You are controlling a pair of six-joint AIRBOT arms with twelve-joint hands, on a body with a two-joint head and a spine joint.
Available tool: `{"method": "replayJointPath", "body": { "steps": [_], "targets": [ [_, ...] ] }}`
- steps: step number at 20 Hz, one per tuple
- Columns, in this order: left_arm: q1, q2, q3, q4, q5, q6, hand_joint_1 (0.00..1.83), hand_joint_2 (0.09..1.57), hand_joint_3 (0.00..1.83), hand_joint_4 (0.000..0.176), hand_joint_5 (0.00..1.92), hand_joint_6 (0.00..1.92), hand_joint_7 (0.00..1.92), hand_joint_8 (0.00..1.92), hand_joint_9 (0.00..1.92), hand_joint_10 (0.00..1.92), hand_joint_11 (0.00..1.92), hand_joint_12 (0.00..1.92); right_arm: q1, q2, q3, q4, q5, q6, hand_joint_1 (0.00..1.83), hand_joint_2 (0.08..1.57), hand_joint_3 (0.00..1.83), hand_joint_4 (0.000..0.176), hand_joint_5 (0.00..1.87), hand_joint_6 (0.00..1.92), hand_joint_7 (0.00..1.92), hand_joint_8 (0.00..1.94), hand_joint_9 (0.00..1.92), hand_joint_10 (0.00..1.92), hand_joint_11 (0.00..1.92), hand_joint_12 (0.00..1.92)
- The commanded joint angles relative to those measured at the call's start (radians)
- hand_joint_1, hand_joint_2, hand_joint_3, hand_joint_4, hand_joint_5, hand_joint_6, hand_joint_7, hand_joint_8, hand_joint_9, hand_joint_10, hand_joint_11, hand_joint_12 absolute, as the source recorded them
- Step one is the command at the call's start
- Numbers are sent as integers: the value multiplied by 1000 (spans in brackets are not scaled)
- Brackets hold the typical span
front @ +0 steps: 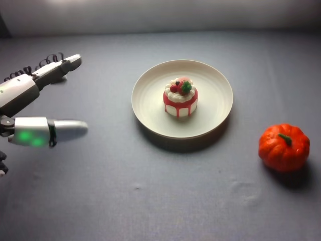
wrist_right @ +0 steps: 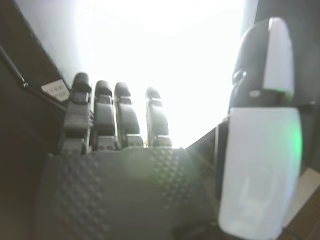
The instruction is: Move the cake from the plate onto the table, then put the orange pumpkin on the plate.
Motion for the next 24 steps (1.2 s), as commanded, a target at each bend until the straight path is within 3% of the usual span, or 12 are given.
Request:
{"method": "replayJointPath", "body": {
  "steps": [1,3,9,11,14,16,19,22,23,24],
  "targets": [
    [-15,8,15,-28,-97,-4,620,1056,6,0,0,0,0,0,0,0,0,2,13,17,11,-2,93,10,403,1049,11,176,44,10,0,0,0,0,0,0],
    [-18,2,28,-25,-81,-4,583,993,0,0,0,0,0,0,0,0,0,0,22,23,17,-21,62,10,377,1028,0,176,2,0,0,0,0,0,0,0],
    [-37,-12,42,-17,-59,-4,622,1043,8,0,0,0,0,0,0,0,100,50,40,23,27,-52,32,10,414,991,0,176,0,0,0,0,0,0,0,0],
    [-73,-29,53,3,-51,-4,668,1037,0,0,0,0,0,0,0,0,3,540,44,23,27,-56,32,10,389,951,0,176,4,2,0,0,0,0,0,0],
    [-192,-84,99,111,28,-4,746,963,0,0,40,2,10,2,63,13,0,1055,44,21,26,-64,32,10,332,920,0,176,1,0,0,0,0,0,0,0],
    [-263,-122,135,179,75,-4,749,908,0,0,81,4,76,10,130,30,0,1228,45,21,26,-69,33,10,317,901,0,176,16,7,0,0,0,0,0,0],
    [-370,-192,200,295,150,-4,836,940,7,0,115,13,5,1,64,10,0,1252,48,21,26,-79,33,10,274,887,0,176,0,0,0,0,0,0,0,0],
    [-478,-270,271,441,240,-4,776,946,4,0,207,8,96,2,119,20,0,1188,55,21,26,-94,33,10,234,862,0,176,0,0,0,0,0,0,0,0],
    [-488,-282,284,462,254,-4,807,950,2,0,242,1,98,1,44,42,0,912,57,21,26,-98,33,10,235,862,0,176,0,0,0,0,0,0,0,0],
    [-502,-299,303,483,273,-4,835,971,3,0,253,1,122,5,111,57,0,900,60,21,26,-105,33,10,233,867,0,176,0,0,0,0,0,0,0,0]
  ]
}}
